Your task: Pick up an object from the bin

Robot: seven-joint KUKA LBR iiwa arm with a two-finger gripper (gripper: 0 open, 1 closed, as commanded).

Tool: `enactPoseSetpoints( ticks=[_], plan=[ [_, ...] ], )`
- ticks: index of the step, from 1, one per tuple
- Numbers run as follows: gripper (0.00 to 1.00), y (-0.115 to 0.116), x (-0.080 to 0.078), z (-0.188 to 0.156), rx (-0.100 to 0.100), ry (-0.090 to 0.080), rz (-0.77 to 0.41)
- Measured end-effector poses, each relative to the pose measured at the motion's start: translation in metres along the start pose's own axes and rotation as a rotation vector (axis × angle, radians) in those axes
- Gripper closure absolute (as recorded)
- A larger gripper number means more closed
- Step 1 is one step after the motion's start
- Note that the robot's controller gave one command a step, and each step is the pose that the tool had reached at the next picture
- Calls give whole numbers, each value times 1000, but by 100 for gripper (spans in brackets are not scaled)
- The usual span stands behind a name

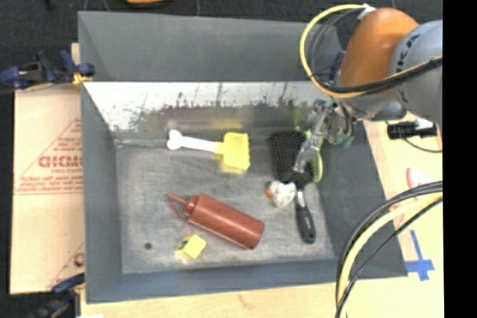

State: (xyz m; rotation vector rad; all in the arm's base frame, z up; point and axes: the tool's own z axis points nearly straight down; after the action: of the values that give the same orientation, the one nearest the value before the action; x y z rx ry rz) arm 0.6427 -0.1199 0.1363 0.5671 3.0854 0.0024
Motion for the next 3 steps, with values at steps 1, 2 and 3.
enactPoseSetpoints(
  ticks=[1, 2, 3],
  plan=[
    [0, -15, 14, 44, 2, -13, -27],
    [100, -19, 11, 51, -11, -19, 231],
    [100, -19, 11, 51, -11, -19, 230]
  ],
)
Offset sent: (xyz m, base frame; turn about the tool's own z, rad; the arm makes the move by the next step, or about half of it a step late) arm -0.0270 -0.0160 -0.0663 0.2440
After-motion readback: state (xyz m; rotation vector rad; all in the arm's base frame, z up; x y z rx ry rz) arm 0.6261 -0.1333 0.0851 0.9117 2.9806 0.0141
